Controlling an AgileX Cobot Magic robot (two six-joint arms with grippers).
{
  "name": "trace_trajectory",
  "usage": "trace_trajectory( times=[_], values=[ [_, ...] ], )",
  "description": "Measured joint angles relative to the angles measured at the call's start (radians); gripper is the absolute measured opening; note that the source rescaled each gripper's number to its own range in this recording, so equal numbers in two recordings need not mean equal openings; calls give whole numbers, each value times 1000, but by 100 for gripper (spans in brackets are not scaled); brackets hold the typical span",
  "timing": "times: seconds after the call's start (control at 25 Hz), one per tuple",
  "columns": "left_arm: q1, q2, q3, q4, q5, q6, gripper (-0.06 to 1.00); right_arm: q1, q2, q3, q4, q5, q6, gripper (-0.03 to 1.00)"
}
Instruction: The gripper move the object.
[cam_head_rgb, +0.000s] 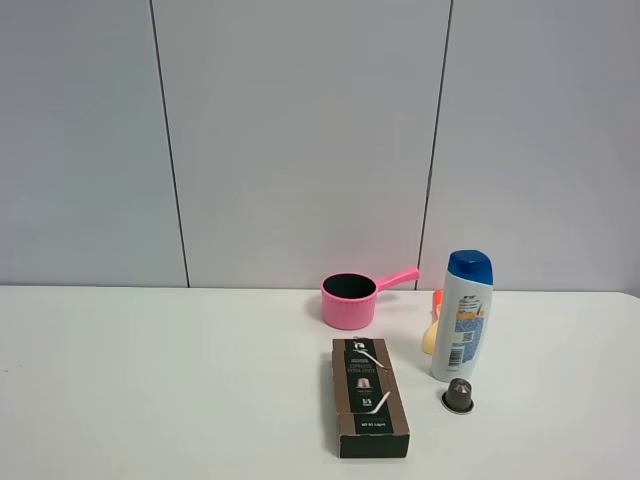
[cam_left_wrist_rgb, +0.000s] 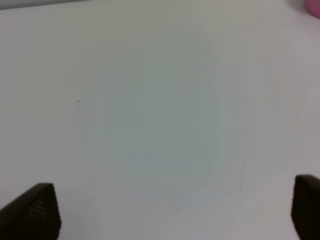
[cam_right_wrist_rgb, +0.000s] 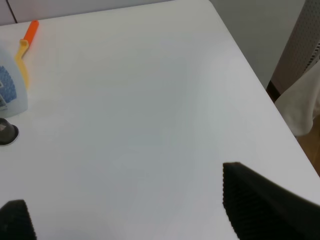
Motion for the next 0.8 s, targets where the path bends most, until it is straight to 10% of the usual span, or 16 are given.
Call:
trace_trajectory(
  times=[0.8],
  values=[
    [1, -118, -48, 59, 287, -16, 87, 0, 0, 0, 0, 0, 0, 100]
  ],
)
